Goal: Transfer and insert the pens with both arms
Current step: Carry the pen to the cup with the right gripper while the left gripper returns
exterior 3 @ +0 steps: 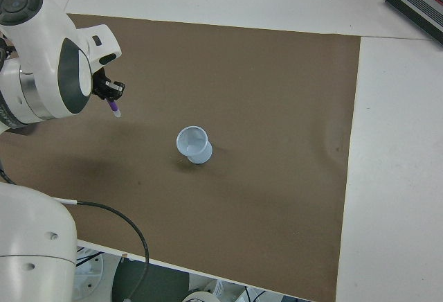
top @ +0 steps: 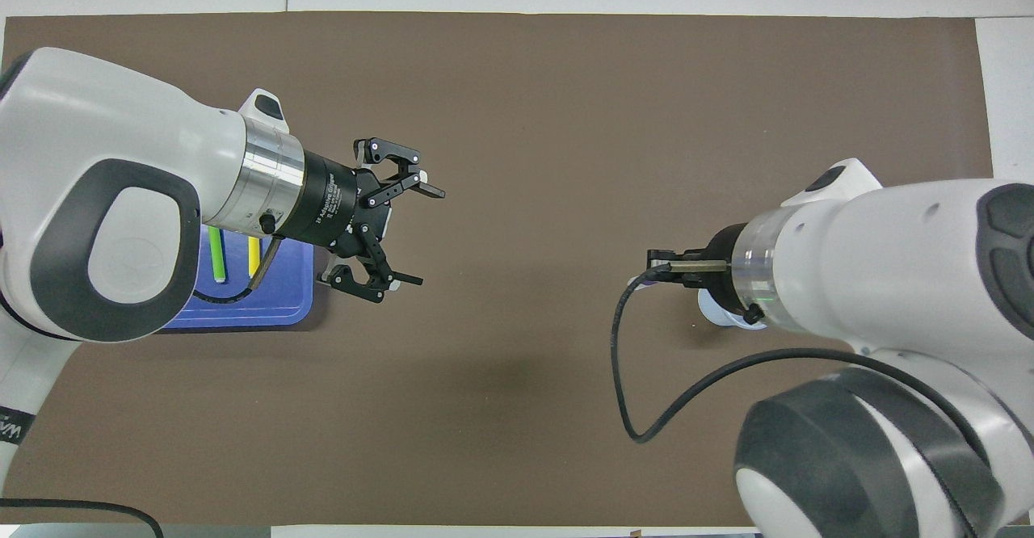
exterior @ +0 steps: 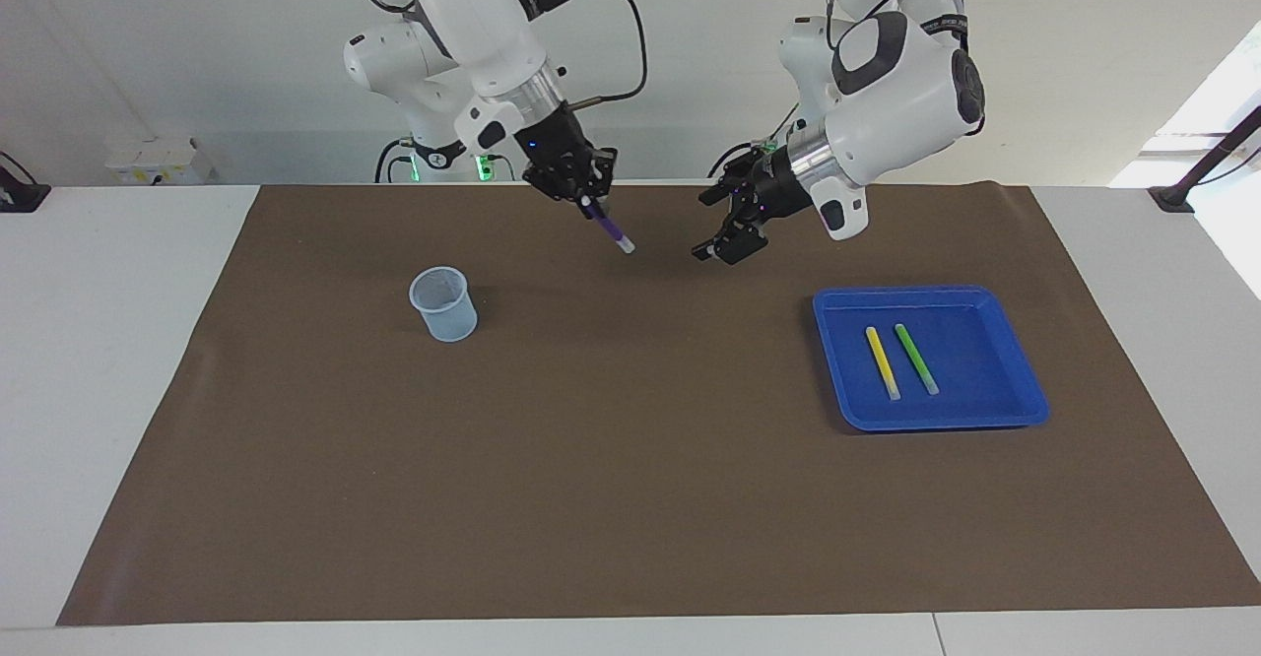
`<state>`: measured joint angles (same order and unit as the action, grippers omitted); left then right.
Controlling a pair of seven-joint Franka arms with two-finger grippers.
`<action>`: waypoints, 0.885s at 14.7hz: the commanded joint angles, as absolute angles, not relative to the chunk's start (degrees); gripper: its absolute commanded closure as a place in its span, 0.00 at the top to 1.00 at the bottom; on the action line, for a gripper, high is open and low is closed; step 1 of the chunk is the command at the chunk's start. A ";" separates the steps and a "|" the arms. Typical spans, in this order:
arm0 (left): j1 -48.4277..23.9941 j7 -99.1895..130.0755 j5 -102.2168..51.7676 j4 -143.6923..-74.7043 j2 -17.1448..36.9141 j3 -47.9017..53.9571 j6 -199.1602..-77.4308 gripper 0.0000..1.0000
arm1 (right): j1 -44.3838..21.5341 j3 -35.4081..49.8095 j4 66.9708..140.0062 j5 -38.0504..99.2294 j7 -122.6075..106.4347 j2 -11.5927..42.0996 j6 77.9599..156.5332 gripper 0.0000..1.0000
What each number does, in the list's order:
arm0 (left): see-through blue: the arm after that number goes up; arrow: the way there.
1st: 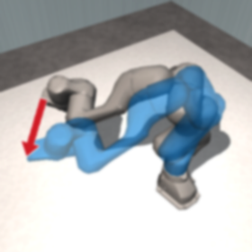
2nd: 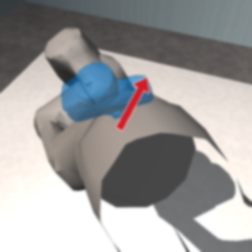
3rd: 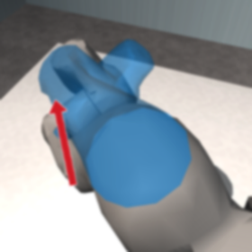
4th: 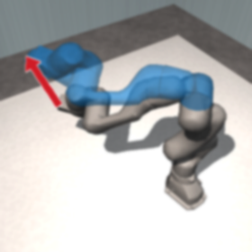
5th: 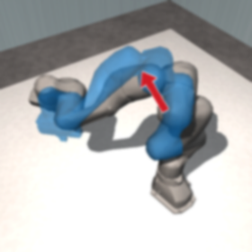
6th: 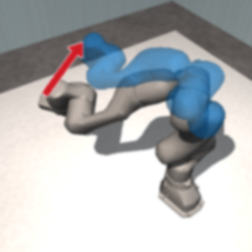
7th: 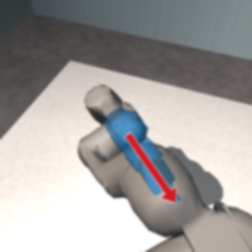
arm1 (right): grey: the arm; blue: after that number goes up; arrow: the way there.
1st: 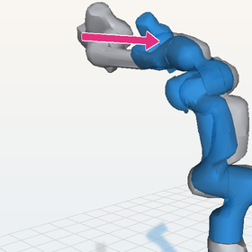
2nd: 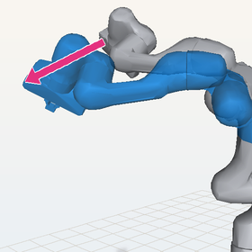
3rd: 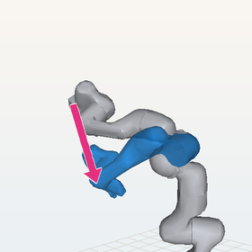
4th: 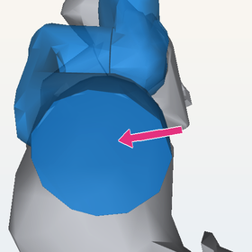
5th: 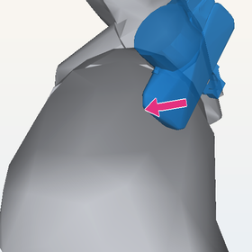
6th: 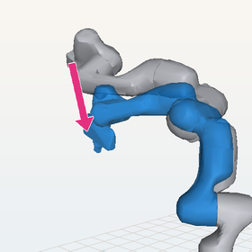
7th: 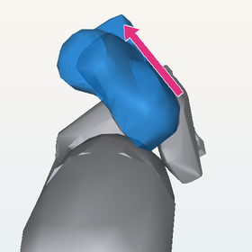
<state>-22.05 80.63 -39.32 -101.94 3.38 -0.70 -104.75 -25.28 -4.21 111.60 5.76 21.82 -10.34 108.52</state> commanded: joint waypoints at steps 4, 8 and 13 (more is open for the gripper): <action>-15.31 61.12 -28.93 -108.19 -0.09 -0.79 -104.68 1.00 | -15.57 -3.69 120.03 0.01 5.11 -13.87 108.10 0.00; -8.81 40.76 -21.37 -110.65 0.35 -0.79 -104.94 1.00 | -13.27 -3.69 126.47 -0.17 4.75 -14.15 112.85 0.00; -3.17 15.41 -11.01 -113.81 2.89 -0.79 -112.56 1.00 | -11.00 -3.60 129.64 -3.16 1.06 -11.87 117.41 0.00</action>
